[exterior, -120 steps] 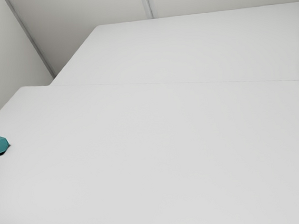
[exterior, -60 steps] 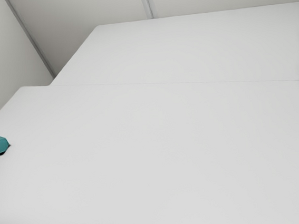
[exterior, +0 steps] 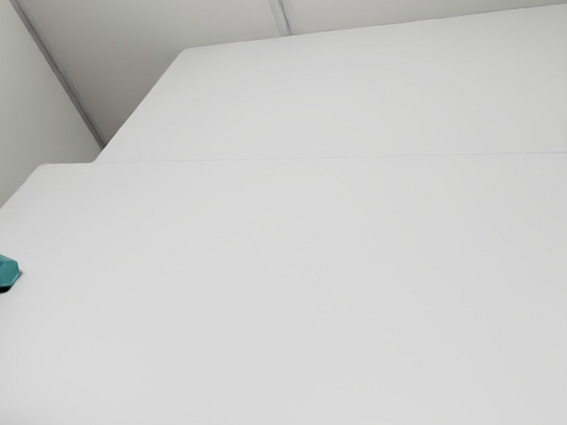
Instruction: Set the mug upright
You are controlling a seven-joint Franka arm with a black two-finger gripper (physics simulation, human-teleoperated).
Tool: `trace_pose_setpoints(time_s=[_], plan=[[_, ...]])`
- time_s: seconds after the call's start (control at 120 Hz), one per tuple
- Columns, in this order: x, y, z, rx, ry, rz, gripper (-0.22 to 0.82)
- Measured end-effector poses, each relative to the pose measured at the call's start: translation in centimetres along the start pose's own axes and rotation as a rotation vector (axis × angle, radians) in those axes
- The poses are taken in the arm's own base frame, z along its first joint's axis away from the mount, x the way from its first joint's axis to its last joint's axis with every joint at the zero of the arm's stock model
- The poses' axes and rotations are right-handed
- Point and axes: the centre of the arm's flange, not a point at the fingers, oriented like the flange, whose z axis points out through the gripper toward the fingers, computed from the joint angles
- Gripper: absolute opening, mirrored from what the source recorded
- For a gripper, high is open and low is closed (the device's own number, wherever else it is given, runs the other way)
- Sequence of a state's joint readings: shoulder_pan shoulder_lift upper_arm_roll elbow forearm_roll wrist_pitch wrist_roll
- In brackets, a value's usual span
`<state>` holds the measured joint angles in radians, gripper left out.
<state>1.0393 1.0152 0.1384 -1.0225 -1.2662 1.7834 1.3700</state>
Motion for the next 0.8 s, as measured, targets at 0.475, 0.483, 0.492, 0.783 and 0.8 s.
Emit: trace_pose_setpoints(time_s=[0.475,0.483,0.492,0.783,0.8], plan=[[3.7,3.6,4.0,-0.065,0.023,0.054,-0.07],[3.7,3.6,4.0,-0.066,0.023,0.054,-0.07],[3.7,3.7,4.1,-0.066,0.023,0.055,-0.08],[5.9,6.1,6.0,-0.085,0.007,0.086,-0.16],[6.0,6.3,6.0,-0.085,0.006,0.088,-0.16]])
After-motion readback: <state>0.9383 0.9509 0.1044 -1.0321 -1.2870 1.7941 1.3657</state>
